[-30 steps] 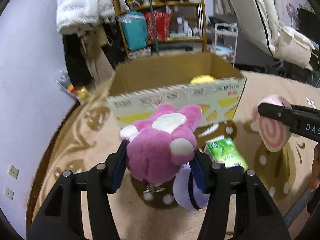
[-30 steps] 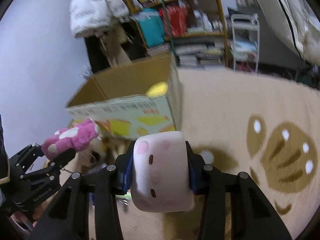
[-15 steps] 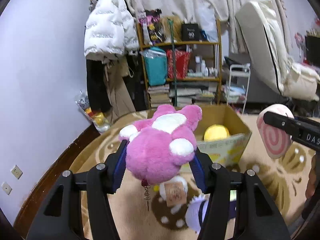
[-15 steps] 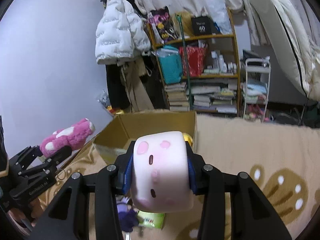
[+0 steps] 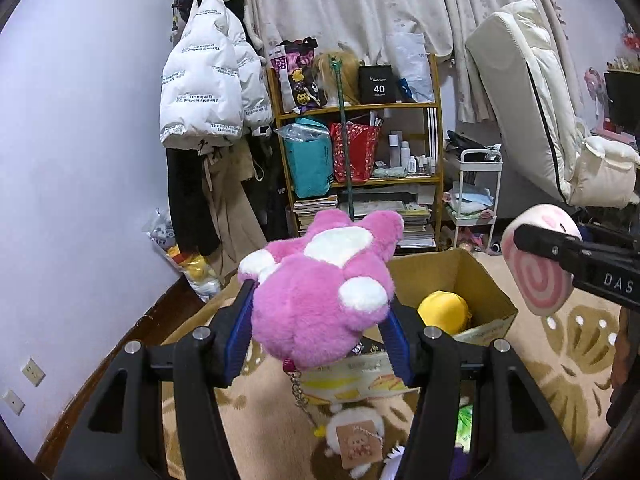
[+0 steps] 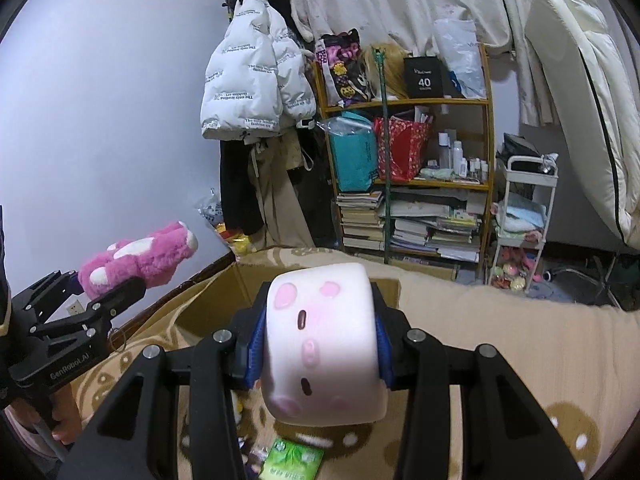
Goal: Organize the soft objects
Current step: 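Carry both plushes over the box and open both tools to release them inside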
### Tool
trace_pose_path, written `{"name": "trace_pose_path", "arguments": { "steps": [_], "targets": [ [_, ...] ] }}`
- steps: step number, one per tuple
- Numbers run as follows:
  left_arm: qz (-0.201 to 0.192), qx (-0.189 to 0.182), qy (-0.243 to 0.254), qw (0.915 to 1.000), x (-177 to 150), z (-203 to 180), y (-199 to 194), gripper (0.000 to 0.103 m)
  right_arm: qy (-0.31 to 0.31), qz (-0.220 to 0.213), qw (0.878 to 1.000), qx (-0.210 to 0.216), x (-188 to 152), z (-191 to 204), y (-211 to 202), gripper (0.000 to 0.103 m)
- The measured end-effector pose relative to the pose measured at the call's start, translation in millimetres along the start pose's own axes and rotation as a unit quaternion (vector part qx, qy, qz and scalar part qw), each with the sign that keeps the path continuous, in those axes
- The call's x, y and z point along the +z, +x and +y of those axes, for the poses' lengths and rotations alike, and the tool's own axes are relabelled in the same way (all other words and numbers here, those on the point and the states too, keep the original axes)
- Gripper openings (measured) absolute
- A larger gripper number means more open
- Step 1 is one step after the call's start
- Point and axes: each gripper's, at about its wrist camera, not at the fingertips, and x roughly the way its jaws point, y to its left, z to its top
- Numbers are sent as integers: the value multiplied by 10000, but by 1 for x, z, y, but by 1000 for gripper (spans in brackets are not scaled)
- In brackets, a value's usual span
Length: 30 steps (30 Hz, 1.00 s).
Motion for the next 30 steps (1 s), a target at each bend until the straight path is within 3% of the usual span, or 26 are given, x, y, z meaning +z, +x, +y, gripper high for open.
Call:
{"name": "trace_pose_path", "arguments": {
  "steps": [11, 30],
  "targets": [
    [41, 55, 257, 9996, -1, -17, 41, 57, -44, 24, 9999, 100, -1, -3, 36, 48],
    [759, 49, 218, 9969, -30, -18, 85, 60, 173, 500, 9986, -11, -17, -24, 77, 55]
  ]
}}
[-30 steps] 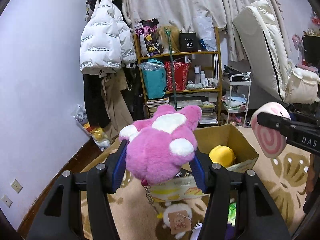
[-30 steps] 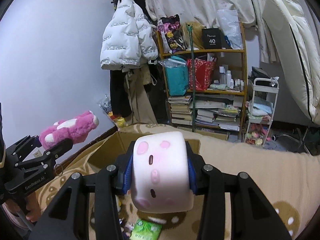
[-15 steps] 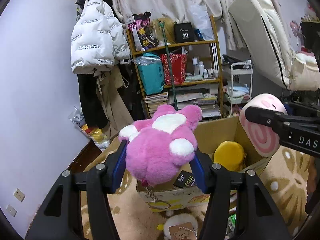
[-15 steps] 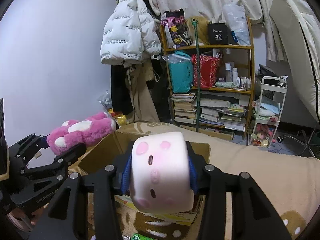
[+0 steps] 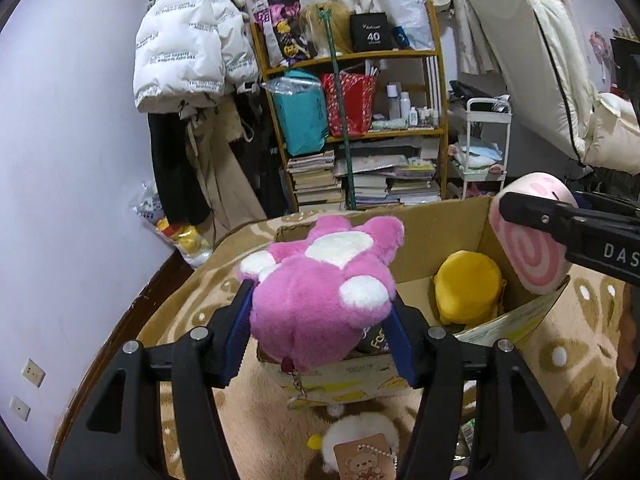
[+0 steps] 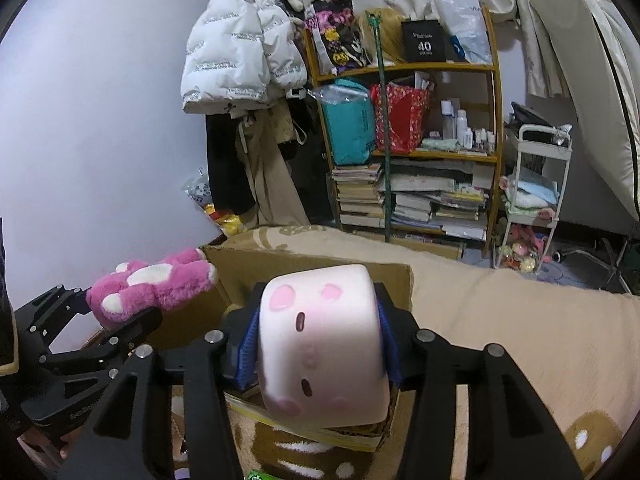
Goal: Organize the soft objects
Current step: 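Carry both plushes over the box and open both tools to release them inside, then withdraw both tools from the box toward the remaining items on the rug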
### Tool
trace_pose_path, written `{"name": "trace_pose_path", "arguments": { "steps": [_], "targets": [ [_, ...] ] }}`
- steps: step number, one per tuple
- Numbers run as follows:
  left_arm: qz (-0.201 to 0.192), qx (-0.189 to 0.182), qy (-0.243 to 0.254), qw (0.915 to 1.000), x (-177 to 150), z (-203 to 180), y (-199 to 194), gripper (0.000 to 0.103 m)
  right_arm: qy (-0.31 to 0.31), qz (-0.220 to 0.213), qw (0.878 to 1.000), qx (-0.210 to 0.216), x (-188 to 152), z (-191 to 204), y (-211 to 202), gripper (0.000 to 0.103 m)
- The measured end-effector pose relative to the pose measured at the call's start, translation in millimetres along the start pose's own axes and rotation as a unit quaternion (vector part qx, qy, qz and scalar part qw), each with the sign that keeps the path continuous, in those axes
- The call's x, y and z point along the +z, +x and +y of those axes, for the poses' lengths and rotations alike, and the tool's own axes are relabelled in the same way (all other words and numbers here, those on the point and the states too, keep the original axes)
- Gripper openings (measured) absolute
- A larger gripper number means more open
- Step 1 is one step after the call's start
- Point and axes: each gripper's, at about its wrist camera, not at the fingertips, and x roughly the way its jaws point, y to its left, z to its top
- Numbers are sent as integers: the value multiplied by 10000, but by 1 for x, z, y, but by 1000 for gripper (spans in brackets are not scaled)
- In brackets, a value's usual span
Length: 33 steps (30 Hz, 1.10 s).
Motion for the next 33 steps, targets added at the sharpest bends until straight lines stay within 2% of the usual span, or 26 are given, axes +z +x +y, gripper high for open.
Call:
{"name": "trace_pose_path", "arguments": {
  "steps": [3, 8, 12, 14, 17, 20, 23, 33],
  "targets": [
    [116, 30, 6, 9999, -3, 1, 5, 60, 73, 126, 9999, 24, -3, -2, 4, 56],
    [176, 7, -46, 9998, -5, 5, 5, 61, 138, 159, 9997, 78, -6, -3, 3, 71],
    [220, 16, 11, 9998, -5, 3, 4, 71, 211, 112, 9996, 149, -6, -3, 0, 86],
    [243, -28, 19, 9997, -6, 3, 0, 71, 283, 141, 9992, 240, -6, -3, -1, 88],
    [185, -48, -21, 9998, -5, 4, -9, 80, 291, 141, 9992, 233, -5, -1, -7, 92],
    [149, -93, -81, 9998, -5, 7, -18, 82, 316, 54, 9992, 236, -4, 2, -17, 102],
    [178, -63, -131, 9997, -4, 10, -25, 90, 360, -40, 9991, 221, -3, 3, -31, 103],
    [313, -34, -417, 9986, -13, 27, -54, 95, 291, -147, 9994, 131, -9, 11, -76, 103]
  ]
}}
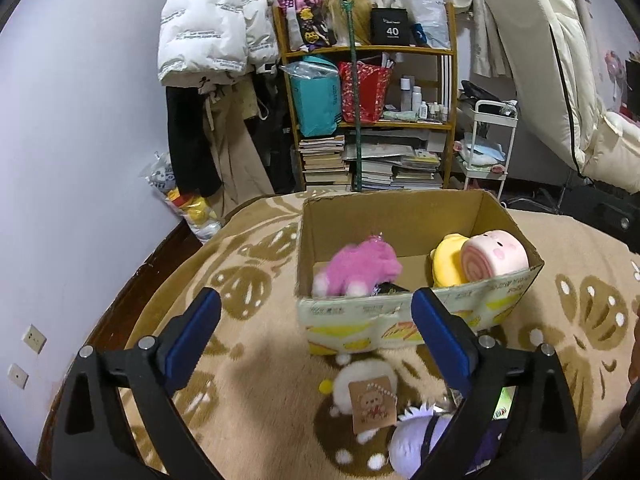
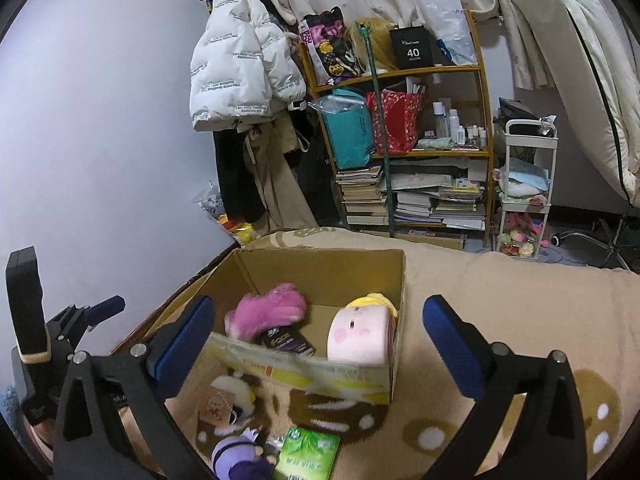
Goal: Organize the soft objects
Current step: 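Withdraw both tools from the box toward the remaining items on the rug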
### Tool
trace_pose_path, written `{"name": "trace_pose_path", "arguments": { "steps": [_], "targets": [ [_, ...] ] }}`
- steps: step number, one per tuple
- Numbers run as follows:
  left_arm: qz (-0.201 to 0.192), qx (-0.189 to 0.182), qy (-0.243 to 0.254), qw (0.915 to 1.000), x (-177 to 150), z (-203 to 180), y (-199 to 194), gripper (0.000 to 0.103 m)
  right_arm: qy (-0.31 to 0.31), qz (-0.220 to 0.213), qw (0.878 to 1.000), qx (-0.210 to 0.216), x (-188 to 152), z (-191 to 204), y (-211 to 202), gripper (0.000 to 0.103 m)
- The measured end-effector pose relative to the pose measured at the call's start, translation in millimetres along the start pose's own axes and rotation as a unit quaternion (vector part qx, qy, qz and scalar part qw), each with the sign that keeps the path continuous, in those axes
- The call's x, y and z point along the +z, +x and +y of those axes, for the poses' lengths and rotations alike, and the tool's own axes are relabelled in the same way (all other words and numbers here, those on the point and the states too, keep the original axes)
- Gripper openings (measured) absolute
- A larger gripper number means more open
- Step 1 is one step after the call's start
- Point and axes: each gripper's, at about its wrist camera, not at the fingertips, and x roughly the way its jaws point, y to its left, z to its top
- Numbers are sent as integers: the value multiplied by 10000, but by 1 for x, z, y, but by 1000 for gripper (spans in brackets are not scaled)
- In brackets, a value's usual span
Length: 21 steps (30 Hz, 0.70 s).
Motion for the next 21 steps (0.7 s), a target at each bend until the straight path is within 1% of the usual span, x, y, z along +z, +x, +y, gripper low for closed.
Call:
{"name": "trace_pose_path", "arguments": {
  "steps": [12, 17, 21],
  "targets": [
    [191, -40, -109, 9998, -21, 12, -32, 96, -146, 114, 9998, -122, -25, 15, -32, 103],
    [264, -129, -176, 9994, -30, 14, -42, 96, -114, 254, 9994, -190, -36, 15, -40, 103],
    [353, -284, -163, 9988, -39, 11, -48, 96, -170, 323, 9991, -211, -43, 15, -46, 103]
  ]
}}
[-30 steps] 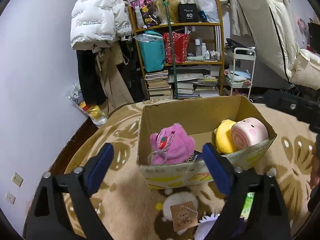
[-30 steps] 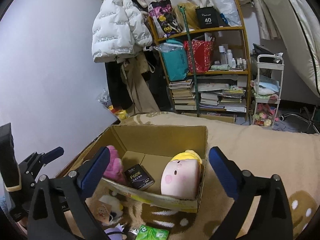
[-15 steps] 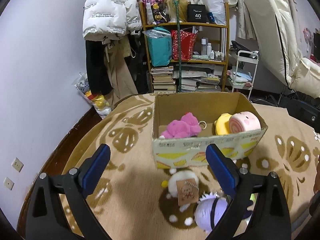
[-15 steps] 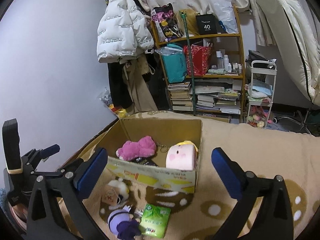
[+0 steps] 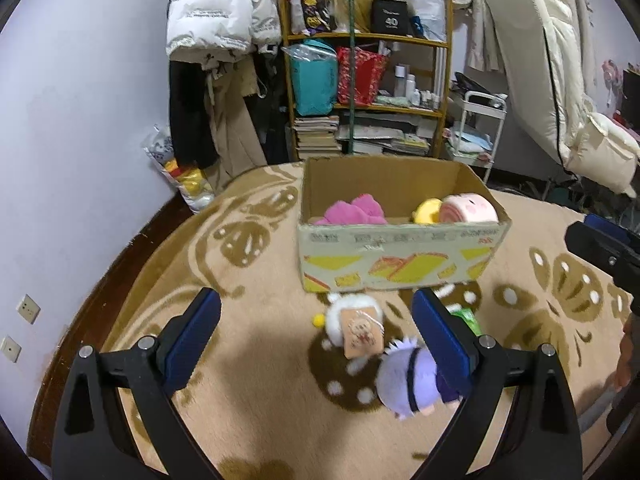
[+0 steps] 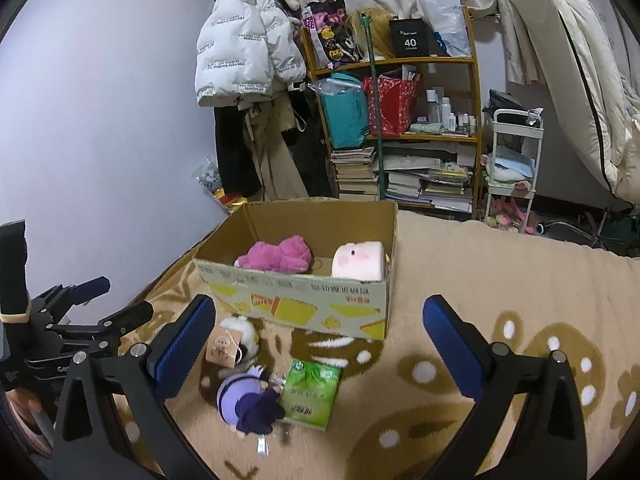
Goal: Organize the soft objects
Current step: 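Withdraw both tools from the box toward the remaining items on the rug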
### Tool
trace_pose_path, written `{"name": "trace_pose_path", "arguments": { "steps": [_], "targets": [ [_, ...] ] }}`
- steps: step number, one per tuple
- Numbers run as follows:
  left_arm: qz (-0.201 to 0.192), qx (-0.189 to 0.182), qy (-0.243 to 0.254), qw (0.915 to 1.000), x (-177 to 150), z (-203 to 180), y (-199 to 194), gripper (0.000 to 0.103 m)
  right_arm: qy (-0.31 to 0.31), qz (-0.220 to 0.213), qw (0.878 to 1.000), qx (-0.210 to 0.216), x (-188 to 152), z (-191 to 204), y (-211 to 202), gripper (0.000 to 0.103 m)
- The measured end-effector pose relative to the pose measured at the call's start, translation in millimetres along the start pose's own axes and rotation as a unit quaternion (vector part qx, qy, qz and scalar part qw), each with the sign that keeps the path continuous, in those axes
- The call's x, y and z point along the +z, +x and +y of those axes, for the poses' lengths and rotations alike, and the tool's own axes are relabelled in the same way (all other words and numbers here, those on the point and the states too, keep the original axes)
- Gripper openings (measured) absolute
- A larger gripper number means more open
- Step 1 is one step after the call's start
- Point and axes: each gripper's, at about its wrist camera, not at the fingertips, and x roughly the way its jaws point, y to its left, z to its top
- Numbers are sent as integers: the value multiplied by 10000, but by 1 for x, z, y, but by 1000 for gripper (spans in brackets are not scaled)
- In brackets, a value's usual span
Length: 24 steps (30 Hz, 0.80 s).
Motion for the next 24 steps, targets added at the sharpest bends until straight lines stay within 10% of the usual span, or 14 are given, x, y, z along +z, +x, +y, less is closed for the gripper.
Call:
{"name": "trace_pose_path", "arguments": {
  "steps": [24],
  "targets": [
    [296, -464, 732, 9958, -18, -36, 15, 96, 198, 783, 9967, 16, -26, -13, 32, 103]
  ]
}}
